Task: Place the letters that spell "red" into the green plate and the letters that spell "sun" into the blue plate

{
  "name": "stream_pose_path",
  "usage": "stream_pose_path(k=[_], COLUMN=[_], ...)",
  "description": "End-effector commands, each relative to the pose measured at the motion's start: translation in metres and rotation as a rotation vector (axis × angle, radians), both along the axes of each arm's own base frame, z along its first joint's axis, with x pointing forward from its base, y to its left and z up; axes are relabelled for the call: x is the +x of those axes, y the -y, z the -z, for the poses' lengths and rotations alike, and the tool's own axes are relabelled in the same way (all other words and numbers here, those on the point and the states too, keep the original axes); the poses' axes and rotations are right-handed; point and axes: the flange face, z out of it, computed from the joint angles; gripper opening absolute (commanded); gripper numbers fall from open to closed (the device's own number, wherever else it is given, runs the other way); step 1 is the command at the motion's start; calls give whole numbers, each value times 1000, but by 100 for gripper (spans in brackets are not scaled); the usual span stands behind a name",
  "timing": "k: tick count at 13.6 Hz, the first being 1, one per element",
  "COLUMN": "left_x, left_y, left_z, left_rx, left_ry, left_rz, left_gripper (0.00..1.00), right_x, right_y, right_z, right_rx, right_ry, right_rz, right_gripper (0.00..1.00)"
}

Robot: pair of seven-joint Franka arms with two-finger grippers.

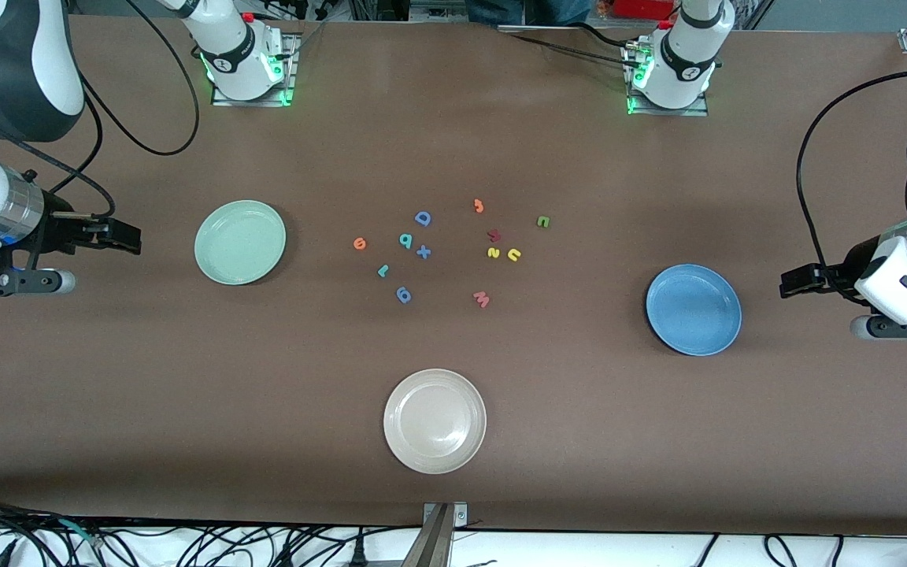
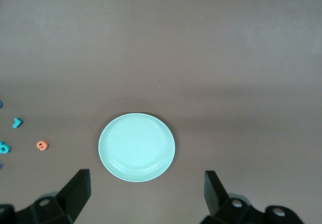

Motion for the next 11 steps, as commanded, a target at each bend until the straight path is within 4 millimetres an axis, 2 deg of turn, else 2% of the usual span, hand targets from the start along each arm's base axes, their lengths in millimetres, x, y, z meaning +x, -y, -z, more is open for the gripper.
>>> stream_pose_path(k=[1, 11], left_x=[5, 5], left_y=[4, 5], left_z=[-3, -3], left_rx=[-23, -22], left_ry=[4, 4], left_rz=[-7, -5], left_gripper=[100, 100], right_x=[-5, -4], right_y=[2, 5], right_z=[-4, -4], right_rx=[19, 11], right_ry=[1, 9], right_rz=[3, 3], right_gripper=[100, 100])
